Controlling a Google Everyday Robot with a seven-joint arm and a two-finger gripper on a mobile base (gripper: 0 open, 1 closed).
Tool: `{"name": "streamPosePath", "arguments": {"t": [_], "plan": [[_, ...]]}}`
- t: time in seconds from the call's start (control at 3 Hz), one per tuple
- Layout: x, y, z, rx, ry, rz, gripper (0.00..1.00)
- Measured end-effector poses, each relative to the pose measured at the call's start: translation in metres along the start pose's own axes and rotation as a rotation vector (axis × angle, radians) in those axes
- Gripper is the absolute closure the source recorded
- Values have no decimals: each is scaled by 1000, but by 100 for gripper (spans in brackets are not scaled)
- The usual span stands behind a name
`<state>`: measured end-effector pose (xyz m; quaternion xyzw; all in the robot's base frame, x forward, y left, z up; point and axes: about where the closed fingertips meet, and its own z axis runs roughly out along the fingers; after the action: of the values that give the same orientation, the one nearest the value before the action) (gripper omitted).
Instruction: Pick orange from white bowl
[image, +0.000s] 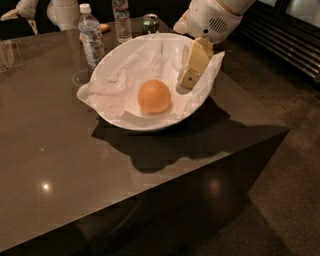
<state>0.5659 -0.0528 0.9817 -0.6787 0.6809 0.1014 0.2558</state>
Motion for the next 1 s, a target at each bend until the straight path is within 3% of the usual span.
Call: {"name": "streamPosePath", "arguments": {"t": [0.67, 1.0], "plan": [[-45, -19, 62, -126, -109, -59, 0], [-53, -22, 73, -147, -126, -70, 0]]}}
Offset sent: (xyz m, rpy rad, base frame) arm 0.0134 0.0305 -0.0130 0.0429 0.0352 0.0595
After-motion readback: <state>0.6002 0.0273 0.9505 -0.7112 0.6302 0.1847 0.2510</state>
